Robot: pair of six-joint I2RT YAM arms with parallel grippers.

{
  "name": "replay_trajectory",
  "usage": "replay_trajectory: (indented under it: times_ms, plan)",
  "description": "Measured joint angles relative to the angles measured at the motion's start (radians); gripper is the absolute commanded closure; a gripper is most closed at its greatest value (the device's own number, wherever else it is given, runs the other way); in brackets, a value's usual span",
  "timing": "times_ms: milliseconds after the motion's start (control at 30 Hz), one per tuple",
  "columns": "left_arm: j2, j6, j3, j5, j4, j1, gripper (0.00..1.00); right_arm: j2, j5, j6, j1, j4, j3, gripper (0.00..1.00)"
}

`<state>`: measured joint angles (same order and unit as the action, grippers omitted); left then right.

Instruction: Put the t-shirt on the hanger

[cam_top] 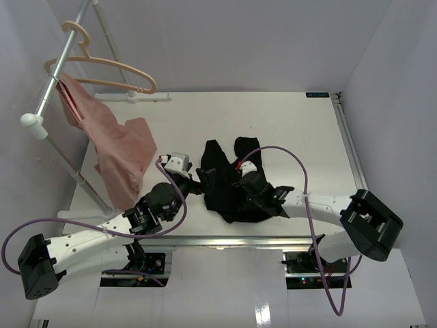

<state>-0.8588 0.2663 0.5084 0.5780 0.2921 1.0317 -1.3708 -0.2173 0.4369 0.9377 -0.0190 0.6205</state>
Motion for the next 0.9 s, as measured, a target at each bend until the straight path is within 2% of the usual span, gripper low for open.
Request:
replay_trajectory:
  times_ms: [67,100,200,267,367,467,633,900]
  plan:
    - [0.001,0.001,-0.006,0.009,0.005,0.0,0.05,-0.043,-0.012,-0.003,0.0,-0.014,0.009,0.91]
    - [-0.002,0.001,-0.007,0.013,0.005,0.0,0.06,-0.061,-0.022,-0.001,-0.001,-0.023,0.015,0.92]
    - [-0.016,0.0,-0.007,0.028,0.008,0.0,0.1,-0.065,-0.062,-0.003,-0.004,-0.048,0.042,0.92]
    - [-0.036,0.005,-0.006,0.054,0.007,0.0,0.18,-0.043,-0.101,-0.003,-0.012,-0.075,0.051,0.92]
    - [-0.09,0.028,0.006,0.098,-0.015,-0.001,0.31,0.041,-0.162,-0.006,-0.024,-0.122,0.053,0.92]
    - [-0.149,0.062,0.032,0.113,-0.051,-0.005,0.35,0.143,-0.201,-0.011,-0.03,-0.139,0.049,0.92]
    - [-0.278,0.126,0.112,0.054,-0.112,-0.063,0.37,0.287,-0.259,-0.004,-0.03,-0.144,-0.016,0.92]
    - [-0.524,0.21,0.251,-0.146,-0.197,-0.228,0.33,0.473,-0.319,0.007,-0.033,-0.182,-0.099,0.92]
